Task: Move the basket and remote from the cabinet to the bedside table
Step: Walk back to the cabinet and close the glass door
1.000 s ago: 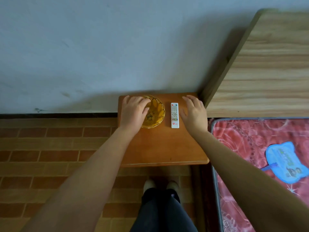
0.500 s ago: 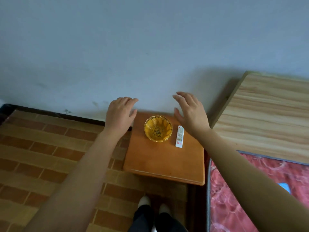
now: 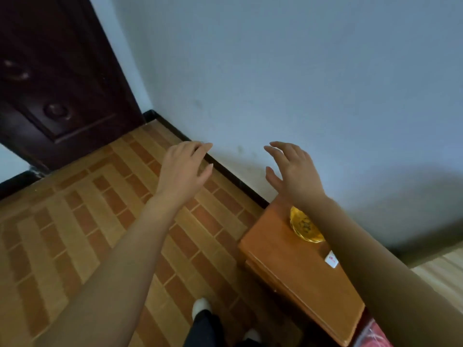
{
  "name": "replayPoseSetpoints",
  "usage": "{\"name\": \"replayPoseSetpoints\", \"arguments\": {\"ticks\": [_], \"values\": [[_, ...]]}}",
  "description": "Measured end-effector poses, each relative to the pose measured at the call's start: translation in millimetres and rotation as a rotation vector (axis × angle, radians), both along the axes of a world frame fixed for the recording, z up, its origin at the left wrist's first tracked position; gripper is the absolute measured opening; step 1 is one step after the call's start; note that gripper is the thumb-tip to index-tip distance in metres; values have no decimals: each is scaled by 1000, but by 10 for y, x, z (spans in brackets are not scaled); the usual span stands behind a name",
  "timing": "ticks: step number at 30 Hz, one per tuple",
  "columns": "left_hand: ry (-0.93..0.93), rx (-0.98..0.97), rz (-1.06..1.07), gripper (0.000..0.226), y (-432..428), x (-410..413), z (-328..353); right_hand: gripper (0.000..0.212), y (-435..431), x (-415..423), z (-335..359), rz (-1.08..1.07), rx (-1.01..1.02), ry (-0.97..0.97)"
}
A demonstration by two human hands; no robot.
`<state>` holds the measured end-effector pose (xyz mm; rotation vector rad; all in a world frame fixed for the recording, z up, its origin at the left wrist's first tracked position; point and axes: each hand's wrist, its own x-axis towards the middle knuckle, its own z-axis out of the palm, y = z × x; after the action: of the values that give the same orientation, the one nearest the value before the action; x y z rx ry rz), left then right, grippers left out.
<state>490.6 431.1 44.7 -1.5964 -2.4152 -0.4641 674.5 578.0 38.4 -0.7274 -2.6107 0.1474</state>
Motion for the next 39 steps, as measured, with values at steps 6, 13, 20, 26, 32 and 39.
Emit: {"name": "replayPoseSetpoints", "arguments": {"ticks": [6,13,20,26,32,39], "values": [[25,-29,297,44,-1008,-590,36,39,-561,-1048,62,279,19,6],[38,-21,591,46,-2097,-1287,80,42,-1353,-2243,135,540,34,10],[24,-4,808,46,-2931,-1807,62,42,-2152,-3186,197,761,44,28],[8,-13,986,45,-3496,-2042,101,42,-2733,-3818,229,938,86,3],[-9,-8,1191,45,-3989,-2231,91,43,-3219,-4583,197,1178,112,-23],[-6,29,1504,45,-4187,-2481,96,44,-3708,-5460,257,1466,100,-40]]}}
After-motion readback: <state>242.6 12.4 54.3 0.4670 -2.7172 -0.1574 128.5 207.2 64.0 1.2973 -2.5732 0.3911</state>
